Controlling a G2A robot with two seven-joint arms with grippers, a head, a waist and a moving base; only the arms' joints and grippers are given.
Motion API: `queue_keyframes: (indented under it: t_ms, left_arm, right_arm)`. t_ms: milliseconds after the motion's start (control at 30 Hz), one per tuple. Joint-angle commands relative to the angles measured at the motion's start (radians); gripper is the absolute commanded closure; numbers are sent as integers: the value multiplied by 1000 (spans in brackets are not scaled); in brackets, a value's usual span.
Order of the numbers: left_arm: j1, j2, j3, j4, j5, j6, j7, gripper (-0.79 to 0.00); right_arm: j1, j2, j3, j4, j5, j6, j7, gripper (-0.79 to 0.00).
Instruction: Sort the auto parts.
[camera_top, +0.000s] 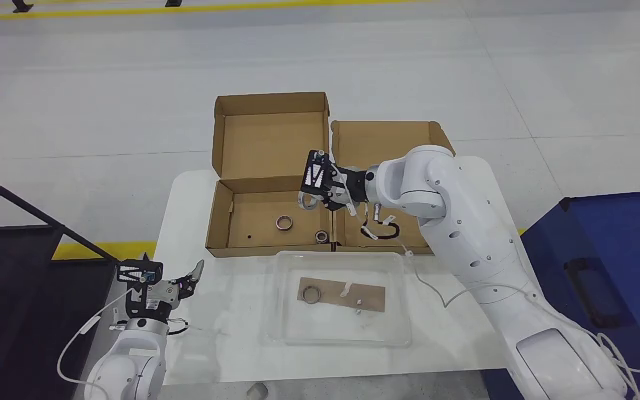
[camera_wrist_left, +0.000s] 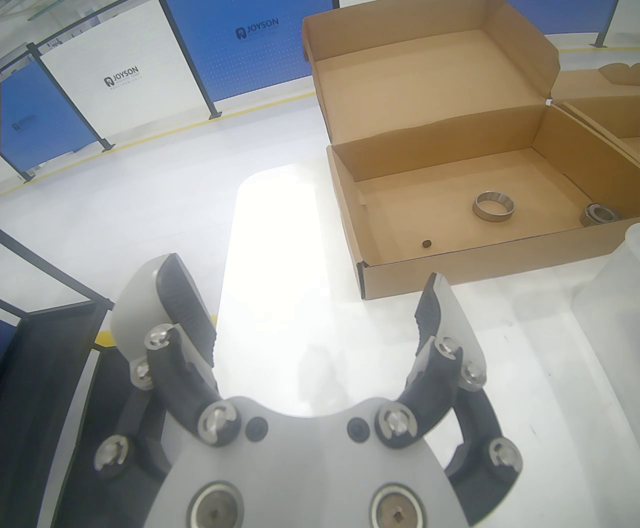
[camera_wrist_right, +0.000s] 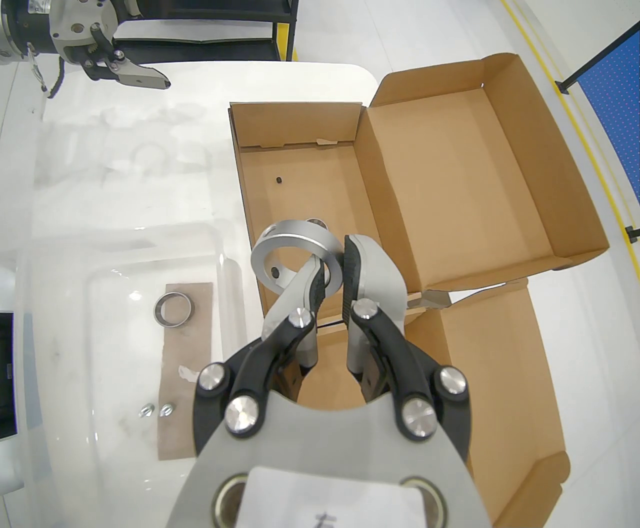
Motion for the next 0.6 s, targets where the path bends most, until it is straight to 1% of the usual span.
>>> queue_keyframes:
  t_ms: [0,233,300,367,433,500,567]
  left_arm:
    - [0,0,0,0,0,0,0,-785]
    - [0,0,0,0,0,0,0,-785]
    - [0,0,0,0,0,0,0,-785]
    - [0,0,0,0,0,0,0,-785]
    - [0,0,0,0,0,0,0,-785]
    - [0,0,0,0,0,0,0,-785]
    - [0,0,0,0,0,0,0,-785]
  right_arm:
    - [0,0,0,0,0,0,0,0]
    - [0,0,0,0,0,0,0,0]
    - [9,-2,19,29,-24,87,-50,0]
    - [37,-12,17,85,4,113,-165,0]
    - [85,-26,-6,173,11,87,-272,0]
    - [126,-45,-32,298,69,13,-414,0]
    - [182,-68,-76,426,81,-60,-509,0]
